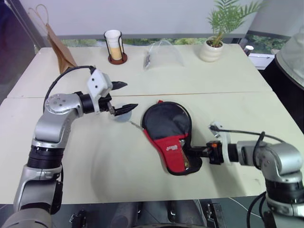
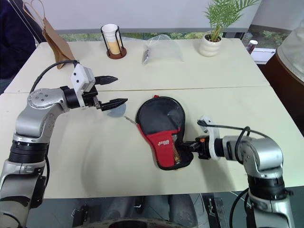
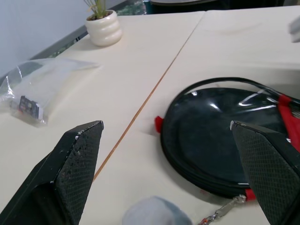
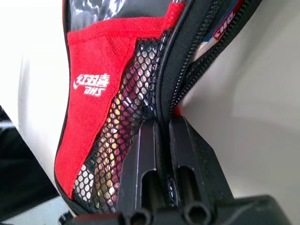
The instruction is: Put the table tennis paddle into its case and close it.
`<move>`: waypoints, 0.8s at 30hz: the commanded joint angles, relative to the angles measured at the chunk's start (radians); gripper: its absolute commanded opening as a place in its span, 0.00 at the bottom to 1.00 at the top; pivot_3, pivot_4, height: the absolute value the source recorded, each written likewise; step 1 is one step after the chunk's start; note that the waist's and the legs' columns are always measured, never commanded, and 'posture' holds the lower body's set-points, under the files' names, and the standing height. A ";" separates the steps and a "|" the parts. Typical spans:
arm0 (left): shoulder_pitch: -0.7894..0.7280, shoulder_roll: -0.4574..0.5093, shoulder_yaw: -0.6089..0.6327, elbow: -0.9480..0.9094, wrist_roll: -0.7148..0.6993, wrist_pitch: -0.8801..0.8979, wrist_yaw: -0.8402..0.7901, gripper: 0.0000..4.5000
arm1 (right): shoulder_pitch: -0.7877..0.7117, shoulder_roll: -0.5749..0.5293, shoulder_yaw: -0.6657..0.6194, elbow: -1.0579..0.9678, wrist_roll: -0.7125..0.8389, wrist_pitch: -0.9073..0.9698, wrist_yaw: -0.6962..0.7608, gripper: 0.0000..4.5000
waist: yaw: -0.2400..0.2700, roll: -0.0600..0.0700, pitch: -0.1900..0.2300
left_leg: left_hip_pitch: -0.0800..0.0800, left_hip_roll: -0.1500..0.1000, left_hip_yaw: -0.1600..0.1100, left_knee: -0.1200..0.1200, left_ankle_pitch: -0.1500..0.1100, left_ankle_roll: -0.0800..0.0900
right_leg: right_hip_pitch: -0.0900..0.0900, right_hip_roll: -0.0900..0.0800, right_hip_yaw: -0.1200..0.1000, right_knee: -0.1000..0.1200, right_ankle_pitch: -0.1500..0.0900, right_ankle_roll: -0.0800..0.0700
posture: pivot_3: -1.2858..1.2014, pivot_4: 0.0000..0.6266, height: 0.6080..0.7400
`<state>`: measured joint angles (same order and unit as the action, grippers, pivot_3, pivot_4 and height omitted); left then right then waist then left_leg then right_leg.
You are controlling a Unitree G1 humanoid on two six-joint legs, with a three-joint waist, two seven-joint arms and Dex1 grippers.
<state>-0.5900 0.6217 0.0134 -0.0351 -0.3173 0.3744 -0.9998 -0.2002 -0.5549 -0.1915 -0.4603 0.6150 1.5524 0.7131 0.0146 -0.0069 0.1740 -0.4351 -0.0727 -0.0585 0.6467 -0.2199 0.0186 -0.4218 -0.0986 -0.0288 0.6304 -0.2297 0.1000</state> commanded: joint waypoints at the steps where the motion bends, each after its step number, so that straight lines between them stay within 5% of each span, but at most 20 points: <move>1: -0.007 0.014 0.013 -0.017 -0.011 -0.019 -0.004 1.00 | 0.081 0.074 -0.042 -0.058 0.166 0.062 -0.178 0.01 | -0.001 -0.001 -0.001 | 0.000 0.000 0.000 0.000 0.000 0.000 | 0.000 0.000 0.000 0.000 0.000 0.000 | 0.52 0.24 0.95; 11: -0.030 0.041 -0.003 -0.021 -0.030 0.003 -0.068 1.00 | 0.222 0.150 -0.136 -0.098 0.762 0.062 -0.766 0.01 | -0.003 -0.001 -0.001 | 0.001 0.001 0.000 -0.001 0.000 0.000 | 0.000 0.000 0.000 0.000 0.000 0.000 | 0.52 0.24 0.95; 17: -0.042 0.041 -0.010 -0.016 -0.029 0.005 -0.075 1.00 | 0.293 -0.131 0.076 -0.080 1.281 -0.299 -1.164 0.01 | -0.003 -0.001 0.000 | 0.001 0.001 0.001 0.000 0.000 0.001 | 0.002 -0.001 0.000 -0.002 -0.002 -0.004 | 0.52 0.24 0.95; 20: -0.047 0.039 -0.016 -0.009 -0.027 0.002 -0.075 1.00 | 0.285 -0.236 0.157 -0.101 1.356 -0.425 -1.219 0.01 | -0.004 -0.002 0.000 | 0.001 0.001 0.001 0.000 0.000 0.001 | 0.003 -0.001 0.000 -0.002 -0.002 -0.004 | 0.52 0.24 0.95; 24: -0.049 0.038 -0.018 -0.001 -0.027 -0.004 -0.074 1.00 | 0.237 -0.334 0.175 -0.082 1.357 -0.489 -1.190 0.34 | -0.003 -0.002 0.000 | 0.001 0.001 0.001 0.001 0.000 0.001 | 0.003 0.000 0.000 -0.002 -0.002 -0.003 | 0.52 0.24 0.95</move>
<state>-0.6201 0.6522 -0.0172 -0.0311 -0.3362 0.3837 -1.0711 0.0607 -0.8562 -0.0105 -0.5371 1.9442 1.0888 -0.4881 0.0116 -0.0086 0.1740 -0.4344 -0.0717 -0.0574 0.6477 -0.2196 0.0198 -0.4189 -0.0984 -0.0288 0.6282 -0.2321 0.0965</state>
